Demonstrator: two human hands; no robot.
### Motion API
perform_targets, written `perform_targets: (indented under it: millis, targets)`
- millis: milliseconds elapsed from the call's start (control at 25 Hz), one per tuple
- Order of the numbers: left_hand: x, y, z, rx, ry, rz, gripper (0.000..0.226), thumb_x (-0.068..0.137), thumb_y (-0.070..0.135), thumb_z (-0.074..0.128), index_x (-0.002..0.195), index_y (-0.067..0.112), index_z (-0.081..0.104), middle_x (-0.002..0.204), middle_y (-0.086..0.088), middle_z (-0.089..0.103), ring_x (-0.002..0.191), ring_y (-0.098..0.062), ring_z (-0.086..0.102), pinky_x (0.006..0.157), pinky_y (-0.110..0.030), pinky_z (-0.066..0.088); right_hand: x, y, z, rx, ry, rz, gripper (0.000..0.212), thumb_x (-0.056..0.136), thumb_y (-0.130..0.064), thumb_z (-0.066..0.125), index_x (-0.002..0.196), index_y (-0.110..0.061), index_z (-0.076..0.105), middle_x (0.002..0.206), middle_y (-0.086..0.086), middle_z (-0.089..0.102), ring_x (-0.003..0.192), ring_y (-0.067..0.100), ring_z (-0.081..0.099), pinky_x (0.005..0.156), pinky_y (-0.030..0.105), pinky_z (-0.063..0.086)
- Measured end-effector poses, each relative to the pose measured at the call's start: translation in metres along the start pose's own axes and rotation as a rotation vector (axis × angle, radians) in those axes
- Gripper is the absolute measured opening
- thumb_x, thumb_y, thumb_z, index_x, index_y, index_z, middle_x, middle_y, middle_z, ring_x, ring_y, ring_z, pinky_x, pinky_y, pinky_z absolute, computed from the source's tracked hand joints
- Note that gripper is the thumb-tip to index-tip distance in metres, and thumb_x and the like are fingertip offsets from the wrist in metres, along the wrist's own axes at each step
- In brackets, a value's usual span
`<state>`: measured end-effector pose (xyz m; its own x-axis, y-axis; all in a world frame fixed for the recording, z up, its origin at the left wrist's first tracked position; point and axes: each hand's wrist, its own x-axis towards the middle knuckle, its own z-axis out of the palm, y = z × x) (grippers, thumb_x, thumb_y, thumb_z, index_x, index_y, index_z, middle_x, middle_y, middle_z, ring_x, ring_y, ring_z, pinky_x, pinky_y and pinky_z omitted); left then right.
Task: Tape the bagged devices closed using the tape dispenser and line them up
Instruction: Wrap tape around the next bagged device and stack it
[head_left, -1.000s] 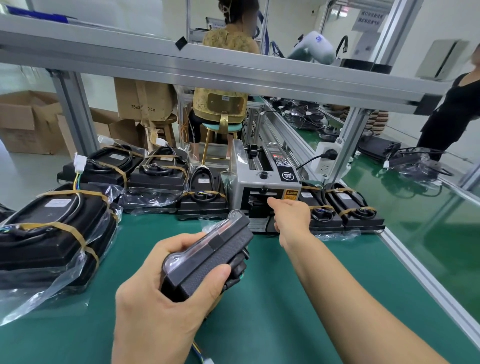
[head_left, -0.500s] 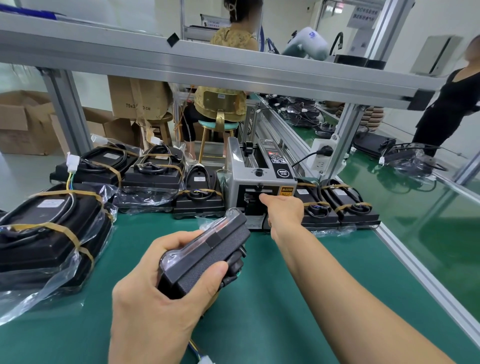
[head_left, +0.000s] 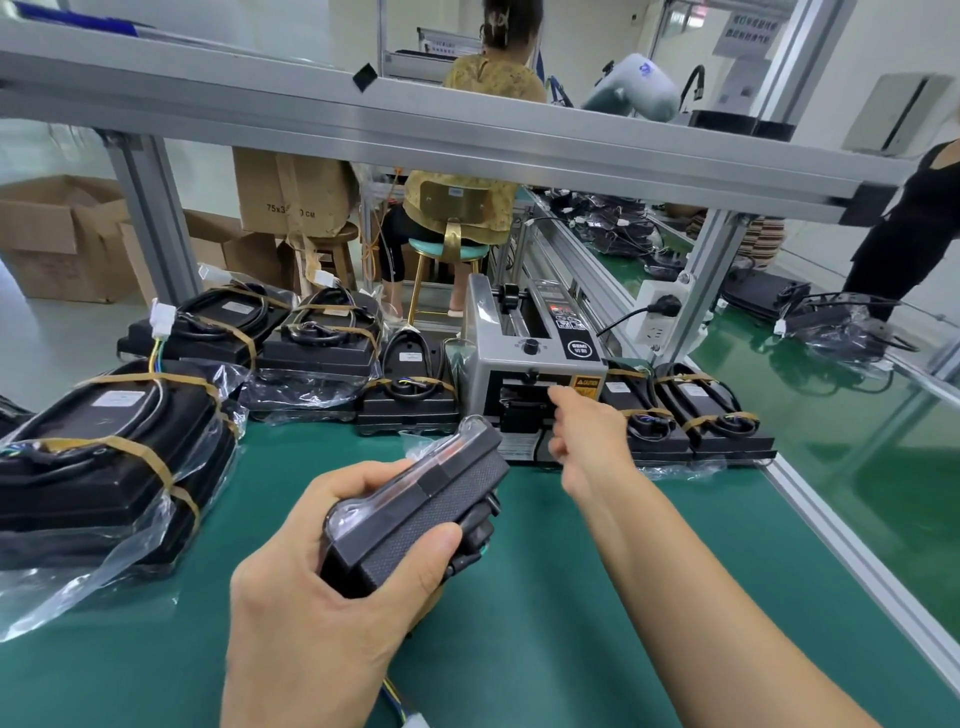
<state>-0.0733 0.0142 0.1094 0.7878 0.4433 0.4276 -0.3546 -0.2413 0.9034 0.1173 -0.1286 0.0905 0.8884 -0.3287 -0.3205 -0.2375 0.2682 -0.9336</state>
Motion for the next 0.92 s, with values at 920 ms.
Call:
perform_targets:
  millis: [920]
  targets:
    - [0.000,-0.003,0.001,0.017,0.008,-0.002,0.046,0.045,0.054,0.069,0.090,0.043,0.066,0.076,0.025,0.068,0.065,0.004,0.064,0.059,0.000,0.044,-0.042,-0.009,-0.014,0.199,-0.361,0.041,0.025,0.094,-0.015,0.056,0.071,-0.019,0.049,0.050,-0.009,0.037,0.046,0.005,0.031,0.051,0.019,0.029]
